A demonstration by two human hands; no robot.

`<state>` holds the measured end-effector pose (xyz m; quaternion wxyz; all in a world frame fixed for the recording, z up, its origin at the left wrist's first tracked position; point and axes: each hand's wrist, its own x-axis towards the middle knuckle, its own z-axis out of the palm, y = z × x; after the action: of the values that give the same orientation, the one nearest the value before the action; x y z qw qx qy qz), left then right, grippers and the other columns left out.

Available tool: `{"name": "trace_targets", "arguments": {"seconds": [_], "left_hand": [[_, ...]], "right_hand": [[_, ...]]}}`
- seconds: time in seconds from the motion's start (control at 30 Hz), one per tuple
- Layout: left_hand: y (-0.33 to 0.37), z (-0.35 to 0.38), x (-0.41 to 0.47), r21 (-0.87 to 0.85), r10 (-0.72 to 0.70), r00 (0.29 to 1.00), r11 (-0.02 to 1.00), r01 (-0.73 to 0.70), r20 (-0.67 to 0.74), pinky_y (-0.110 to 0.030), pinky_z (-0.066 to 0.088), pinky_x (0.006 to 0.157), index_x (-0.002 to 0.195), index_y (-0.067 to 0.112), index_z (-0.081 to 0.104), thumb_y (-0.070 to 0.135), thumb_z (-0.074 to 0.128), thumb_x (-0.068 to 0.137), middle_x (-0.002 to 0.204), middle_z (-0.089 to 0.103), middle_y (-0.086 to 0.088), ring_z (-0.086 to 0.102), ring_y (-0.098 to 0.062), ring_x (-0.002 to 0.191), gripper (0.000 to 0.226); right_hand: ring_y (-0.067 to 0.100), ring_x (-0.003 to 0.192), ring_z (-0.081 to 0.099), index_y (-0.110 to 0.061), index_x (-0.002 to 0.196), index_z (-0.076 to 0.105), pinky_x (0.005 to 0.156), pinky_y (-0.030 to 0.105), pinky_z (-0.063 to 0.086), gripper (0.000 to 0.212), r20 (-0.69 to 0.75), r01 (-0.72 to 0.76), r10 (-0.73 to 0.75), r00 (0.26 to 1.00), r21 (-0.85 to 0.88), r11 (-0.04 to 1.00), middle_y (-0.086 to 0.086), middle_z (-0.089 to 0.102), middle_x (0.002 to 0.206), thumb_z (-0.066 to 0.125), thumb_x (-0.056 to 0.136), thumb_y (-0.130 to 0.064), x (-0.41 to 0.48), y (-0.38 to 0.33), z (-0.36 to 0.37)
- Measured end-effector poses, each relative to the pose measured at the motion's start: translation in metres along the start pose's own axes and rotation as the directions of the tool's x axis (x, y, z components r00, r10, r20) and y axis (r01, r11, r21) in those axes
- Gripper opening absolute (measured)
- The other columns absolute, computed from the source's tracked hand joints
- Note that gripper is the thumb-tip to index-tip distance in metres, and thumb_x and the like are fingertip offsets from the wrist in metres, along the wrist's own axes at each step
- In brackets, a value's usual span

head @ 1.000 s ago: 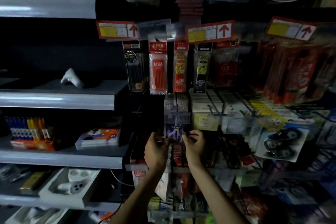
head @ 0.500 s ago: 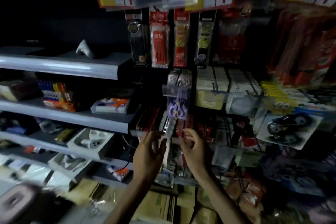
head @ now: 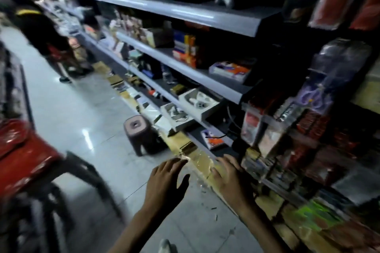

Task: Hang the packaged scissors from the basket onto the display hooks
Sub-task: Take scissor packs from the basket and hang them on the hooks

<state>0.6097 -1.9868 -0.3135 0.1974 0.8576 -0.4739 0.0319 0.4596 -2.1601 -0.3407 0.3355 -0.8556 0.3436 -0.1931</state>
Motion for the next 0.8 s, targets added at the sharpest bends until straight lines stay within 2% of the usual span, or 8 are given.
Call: {"name": "trace_targets", "arguments": {"seconds": [0.1, 0.2, 0.33, 0.4, 0.47, 0.57, 0.7, 0.8], "left_hand": [[-0.043, -0.012, -0.031, 0.072, -0.105, 0.994, 0.992, 0.105, -0.002, -0.037, 0.056, 0.089, 0.134, 0.031, 0.065, 0.053, 0.053, 0.094, 0.13, 0.069, 0.005, 0.067, -0.022, 0.116, 0.047], [-0.089, -0.026, -0.057, 0.087, -0.226, 0.974, 0.97, 0.226, -0.01, -0.037, 0.058, 0.085, 0.133, 0.03, 0.066, 0.053, 0.053, 0.096, 0.128, 0.07, 0.004, 0.068, -0.022, 0.113, 0.045], [-0.159, -0.052, -0.085, 0.063, -0.382, 0.918, 0.919, 0.39, -0.108, -0.036, 0.058, 0.067, 0.126, 0.027, 0.069, 0.038, 0.076, 0.089, 0.115, 0.073, 0.005, 0.072, -0.023, 0.092, 0.039], [-0.199, -0.064, -0.099, 0.035, -0.448, 0.881, 0.888, 0.458, -0.153, -0.035, 0.056, 0.063, 0.125, 0.025, 0.07, 0.036, 0.076, 0.088, 0.108, 0.073, 0.005, 0.072, -0.023, 0.084, 0.039], [-0.237, -0.074, -0.11, 0.018, -0.491, 0.852, 0.865, 0.502, -0.184, -0.034, 0.057, 0.065, 0.125, 0.024, 0.068, 0.042, 0.061, 0.092, 0.108, 0.074, 0.004, 0.073, -0.024, 0.084, 0.039], [-0.297, -0.091, -0.131, -0.01, -0.561, 0.797, 0.819, 0.573, -0.223, -0.038, 0.059, 0.068, 0.123, 0.024, 0.067, 0.047, 0.048, 0.092, 0.107, 0.074, 0.004, 0.073, -0.026, 0.086, 0.043], [-0.363, -0.116, -0.147, -0.009, -0.616, 0.735, 0.768, 0.64, -0.282, -0.036, 0.052, 0.057, 0.097, 0.027, 0.062, 0.047, 0.047, 0.095, 0.085, 0.067, 0.007, 0.067, -0.022, 0.074, 0.026], [-0.408, -0.131, -0.154, -0.008, -0.638, 0.698, 0.74, 0.673, -0.324, -0.037, 0.044, 0.054, 0.081, 0.024, 0.051, 0.045, 0.046, 0.098, 0.076, 0.059, 0.004, 0.062, -0.024, 0.069, 0.027]], "right_hand": [[0.018, 0.135, 0.048, -0.03, 0.14, 0.055, 0.1, 0.031, 0.048, 0.051, 0.156, 0.11, -0.109, 0.982, 0.003, 0.994, -0.007, 0.043, 0.151, 0.06, 0.095, -0.054, 0.006, -0.034, 0.045], [0.015, 0.141, 0.042, -0.032, 0.144, 0.052, 0.108, 0.034, 0.046, 0.056, 0.262, 0.182, -0.179, 0.948, 0.013, 0.983, -0.007, 0.04, 0.155, 0.062, 0.093, -0.055, 0.014, -0.069, 0.091], [0.014, 0.14, 0.042, -0.03, 0.142, 0.055, 0.112, 0.03, 0.041, 0.053, 0.367, 0.285, -0.272, 0.889, 0.02, 0.958, -0.007, 0.048, 0.148, 0.063, 0.094, -0.049, 0.029, -0.129, 0.16], [0.012, 0.132, 0.049, -0.031, 0.139, 0.057, 0.107, 0.026, 0.04, 0.049, 0.412, 0.332, -0.314, 0.855, 0.029, 0.943, -0.009, 0.055, 0.139, 0.065, 0.093, -0.047, 0.036, -0.165, 0.198], [0.009, 0.123, 0.053, -0.033, 0.136, 0.059, 0.101, 0.022, 0.04, 0.046, 0.459, 0.35, -0.337, 0.822, 0.06, 0.935, -0.011, 0.058, 0.131, 0.067, 0.093, -0.046, 0.043, -0.198, 0.231], [0.0, 0.108, 0.06, -0.035, 0.129, 0.063, 0.093, 0.022, 0.05, 0.039, 0.527, 0.35, -0.375, 0.762, 0.152, 0.924, -0.017, 0.062, 0.119, 0.071, 0.092, -0.042, 0.049, -0.254, 0.285], [-0.004, 0.096, 0.064, -0.037, 0.115, 0.068, 0.084, 0.023, 0.053, 0.023, 0.585, 0.333, -0.416, 0.696, 0.25, 0.909, -0.02, 0.067, 0.107, 0.07, 0.092, -0.038, 0.055, -0.32, 0.345], [-0.002, 0.088, 0.065, -0.032, 0.093, 0.069, 0.076, 0.021, 0.051, 0.003, 0.599, 0.351, -0.443, 0.667, 0.272, 0.896, -0.018, 0.068, 0.094, 0.067, 0.095, -0.033, 0.06, -0.363, 0.384]]}}
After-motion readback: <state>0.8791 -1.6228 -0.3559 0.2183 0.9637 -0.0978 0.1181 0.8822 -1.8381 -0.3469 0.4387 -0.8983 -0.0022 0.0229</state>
